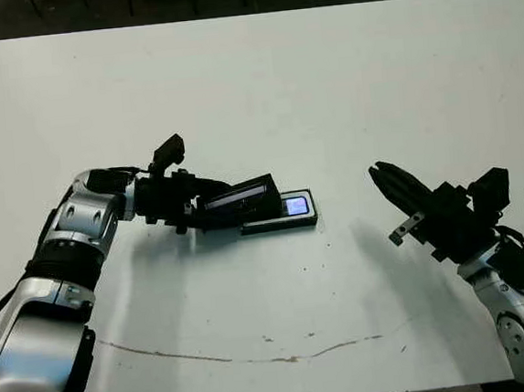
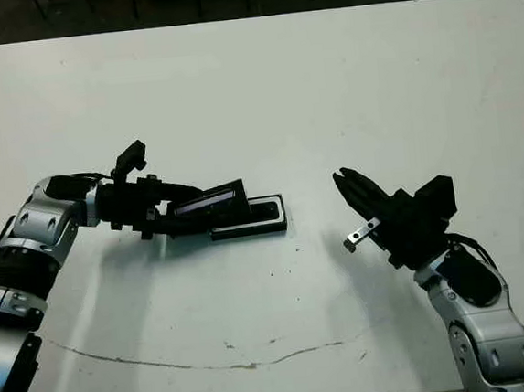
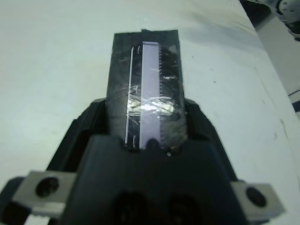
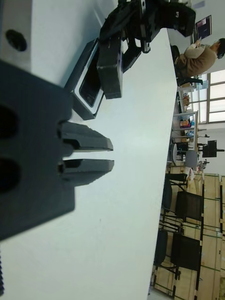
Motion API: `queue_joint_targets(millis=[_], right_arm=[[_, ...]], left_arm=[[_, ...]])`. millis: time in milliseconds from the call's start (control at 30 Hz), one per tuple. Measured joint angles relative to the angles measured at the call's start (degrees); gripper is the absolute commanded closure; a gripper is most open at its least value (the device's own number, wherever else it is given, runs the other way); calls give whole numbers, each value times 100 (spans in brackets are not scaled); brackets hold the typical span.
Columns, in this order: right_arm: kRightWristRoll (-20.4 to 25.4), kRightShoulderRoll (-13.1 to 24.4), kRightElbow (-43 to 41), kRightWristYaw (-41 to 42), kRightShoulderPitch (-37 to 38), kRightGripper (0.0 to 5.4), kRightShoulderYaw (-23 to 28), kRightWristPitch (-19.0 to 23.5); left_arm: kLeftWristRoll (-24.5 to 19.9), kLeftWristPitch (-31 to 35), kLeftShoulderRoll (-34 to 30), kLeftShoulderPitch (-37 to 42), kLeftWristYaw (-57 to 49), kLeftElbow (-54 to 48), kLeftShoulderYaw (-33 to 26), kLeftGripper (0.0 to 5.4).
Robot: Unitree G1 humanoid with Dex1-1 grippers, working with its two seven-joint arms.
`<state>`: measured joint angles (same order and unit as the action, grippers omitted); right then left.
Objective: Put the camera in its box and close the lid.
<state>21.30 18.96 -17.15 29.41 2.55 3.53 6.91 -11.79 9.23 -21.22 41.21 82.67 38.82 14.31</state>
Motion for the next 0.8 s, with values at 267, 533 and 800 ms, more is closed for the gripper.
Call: queue_joint_targets(millis=[267,533,800], right_arm=[[52,-4,37,5,46,540,0,-25],[-40,-5,178,38,50,540,0,-98],[-62,-37,226,43,84,540,-1,-229]], left_arm=[[37,-102,-1,25,104,94,47,265],[38,-117,3,26,116,91,74,265],[119,-47,0,-146,-240,-279,123,265]])
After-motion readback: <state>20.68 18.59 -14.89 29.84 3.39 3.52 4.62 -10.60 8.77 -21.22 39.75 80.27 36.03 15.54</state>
